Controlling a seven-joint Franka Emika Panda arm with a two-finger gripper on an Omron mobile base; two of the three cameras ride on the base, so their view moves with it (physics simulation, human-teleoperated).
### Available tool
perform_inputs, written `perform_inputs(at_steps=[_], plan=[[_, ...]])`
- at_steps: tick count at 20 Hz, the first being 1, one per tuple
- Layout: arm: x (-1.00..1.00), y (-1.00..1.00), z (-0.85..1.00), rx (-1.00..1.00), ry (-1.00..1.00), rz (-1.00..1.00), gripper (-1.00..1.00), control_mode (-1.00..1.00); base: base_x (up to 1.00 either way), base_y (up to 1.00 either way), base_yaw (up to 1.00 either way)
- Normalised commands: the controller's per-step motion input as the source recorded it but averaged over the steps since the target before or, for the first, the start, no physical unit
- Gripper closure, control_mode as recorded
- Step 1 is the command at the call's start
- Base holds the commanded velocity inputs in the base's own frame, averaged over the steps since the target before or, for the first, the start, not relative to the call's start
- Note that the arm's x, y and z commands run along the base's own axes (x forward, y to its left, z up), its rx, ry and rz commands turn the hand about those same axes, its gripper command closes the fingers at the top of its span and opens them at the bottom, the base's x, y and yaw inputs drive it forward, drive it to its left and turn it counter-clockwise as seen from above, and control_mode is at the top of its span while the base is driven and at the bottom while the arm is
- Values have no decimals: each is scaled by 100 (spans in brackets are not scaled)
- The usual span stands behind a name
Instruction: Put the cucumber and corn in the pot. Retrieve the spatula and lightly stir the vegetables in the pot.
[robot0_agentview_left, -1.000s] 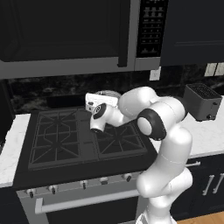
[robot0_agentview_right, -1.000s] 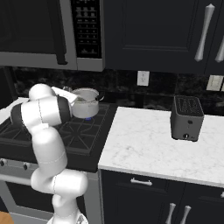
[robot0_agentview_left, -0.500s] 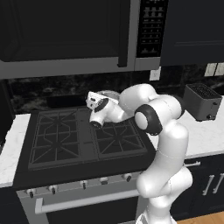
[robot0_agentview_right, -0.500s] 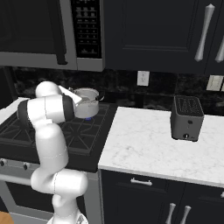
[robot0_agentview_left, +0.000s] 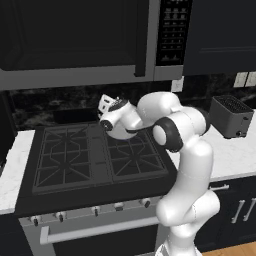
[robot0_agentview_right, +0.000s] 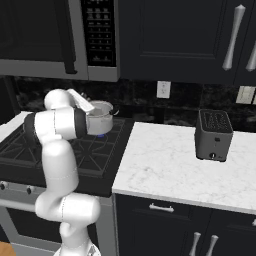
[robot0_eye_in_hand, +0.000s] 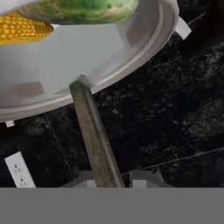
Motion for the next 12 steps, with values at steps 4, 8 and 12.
perform_inputs(at_steps=[4,8,12], plan=[[27,-21,-53,13,9,-3,100,-100,0,0,0],[27,-18,-74,11,9,-1,100,-100,0,0,0],[29,-9,-72,7,8,0,100,-100,0,0,0]])
